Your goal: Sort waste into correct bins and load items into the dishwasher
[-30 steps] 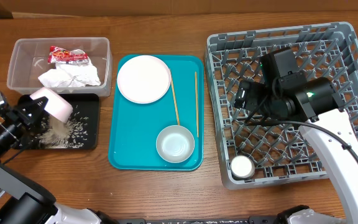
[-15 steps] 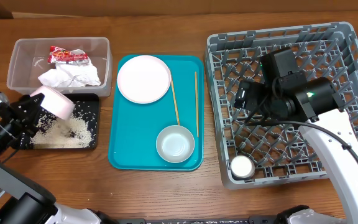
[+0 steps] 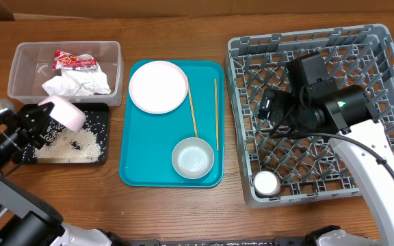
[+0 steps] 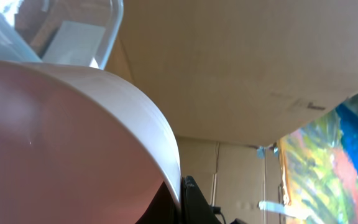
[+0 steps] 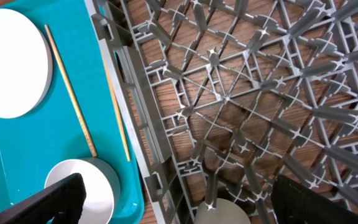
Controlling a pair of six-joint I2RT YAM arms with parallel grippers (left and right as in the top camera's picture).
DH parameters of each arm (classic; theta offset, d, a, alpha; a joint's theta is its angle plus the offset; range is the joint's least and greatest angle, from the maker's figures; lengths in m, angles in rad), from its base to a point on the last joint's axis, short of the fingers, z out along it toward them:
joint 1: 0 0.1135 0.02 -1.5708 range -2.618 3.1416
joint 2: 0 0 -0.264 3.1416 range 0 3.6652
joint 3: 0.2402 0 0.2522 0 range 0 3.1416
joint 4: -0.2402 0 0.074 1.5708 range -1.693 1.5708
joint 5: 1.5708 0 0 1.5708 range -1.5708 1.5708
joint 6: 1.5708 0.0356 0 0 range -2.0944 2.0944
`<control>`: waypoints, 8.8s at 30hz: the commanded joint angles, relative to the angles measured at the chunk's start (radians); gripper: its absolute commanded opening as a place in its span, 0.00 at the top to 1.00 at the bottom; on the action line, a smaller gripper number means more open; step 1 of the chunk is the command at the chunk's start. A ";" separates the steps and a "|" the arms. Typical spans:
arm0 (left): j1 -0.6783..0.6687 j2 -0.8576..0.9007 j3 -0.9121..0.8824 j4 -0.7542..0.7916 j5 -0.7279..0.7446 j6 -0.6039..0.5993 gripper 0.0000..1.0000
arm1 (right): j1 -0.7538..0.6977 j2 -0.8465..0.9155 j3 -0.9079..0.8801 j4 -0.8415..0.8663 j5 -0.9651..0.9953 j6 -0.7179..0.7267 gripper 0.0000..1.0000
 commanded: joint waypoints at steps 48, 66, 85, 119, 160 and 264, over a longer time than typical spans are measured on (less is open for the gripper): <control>-1.033 0.109 0.587 -0.522 -1.479 -0.117 0.14 | 0.182 0.179 0.018 0.415 -0.238 0.060 0.06; -0.602 0.082 0.777 -0.554 -1.323 -0.072 0.00 | 0.444 0.575 0.027 0.605 -0.282 0.061 0.44; -0.604 0.082 0.777 -0.549 -1.349 -0.072 0.00 | 0.437 0.660 0.154 0.562 -0.275 0.093 0.96; -0.604 0.082 0.777 -0.549 -1.349 -0.072 0.00 | 0.177 0.732 0.338 0.227 1.417 -0.060 0.96; -0.604 0.082 0.777 -0.549 -1.349 -0.072 0.00 | 0.358 0.727 0.571 -0.135 0.052 -0.201 0.15; -0.604 0.082 0.777 -0.549 -1.349 -0.072 0.00 | 0.356 0.366 -0.196 -0.068 1.077 0.674 0.96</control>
